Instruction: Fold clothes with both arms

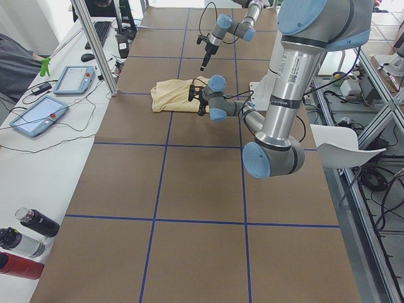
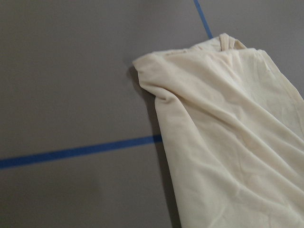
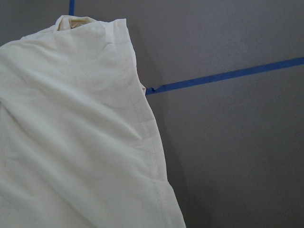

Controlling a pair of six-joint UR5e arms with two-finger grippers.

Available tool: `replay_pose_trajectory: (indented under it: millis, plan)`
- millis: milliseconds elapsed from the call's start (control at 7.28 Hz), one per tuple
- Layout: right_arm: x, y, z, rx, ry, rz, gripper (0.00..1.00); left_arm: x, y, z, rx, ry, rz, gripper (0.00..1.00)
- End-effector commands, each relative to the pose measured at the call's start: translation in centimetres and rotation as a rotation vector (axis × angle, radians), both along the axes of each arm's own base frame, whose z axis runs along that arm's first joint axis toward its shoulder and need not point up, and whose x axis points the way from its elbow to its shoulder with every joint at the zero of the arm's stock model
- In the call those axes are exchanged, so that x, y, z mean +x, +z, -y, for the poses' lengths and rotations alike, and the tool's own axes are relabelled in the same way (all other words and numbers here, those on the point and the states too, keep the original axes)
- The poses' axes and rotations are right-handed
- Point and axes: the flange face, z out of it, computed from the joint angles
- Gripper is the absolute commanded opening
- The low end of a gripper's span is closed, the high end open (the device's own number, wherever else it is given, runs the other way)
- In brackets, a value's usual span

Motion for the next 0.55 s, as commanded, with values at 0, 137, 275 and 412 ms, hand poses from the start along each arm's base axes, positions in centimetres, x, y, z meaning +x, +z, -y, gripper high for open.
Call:
replay_pose_trajectory:
  millis: [0, 137, 275, 412]
  plan:
    - [0.0, -0.1, 0.0, 0.001, 0.001, 0.002, 1.00, 2.7, -0.3, -3.3, -0.123, -0.012, -0.032, 0.74]
    - [0.0, -0.1, 0.0, 0.001, -0.001, 0.002, 1.00, 3.4, -0.6, -3.5, -0.131, -0.006, -0.011, 0.74]
    - [0.0, -0.1, 0.0, 0.001, -0.001, 0.002, 1.00, 3.7, -1.4, -3.4, -0.134, -0.006, -0.008, 0.74]
    - [0.0, -0.1, 0.0, 0.001, -0.001, 0.003, 1.00, 4.1, -1.4, -3.9, -0.135, 0.003, -0.005, 0.74]
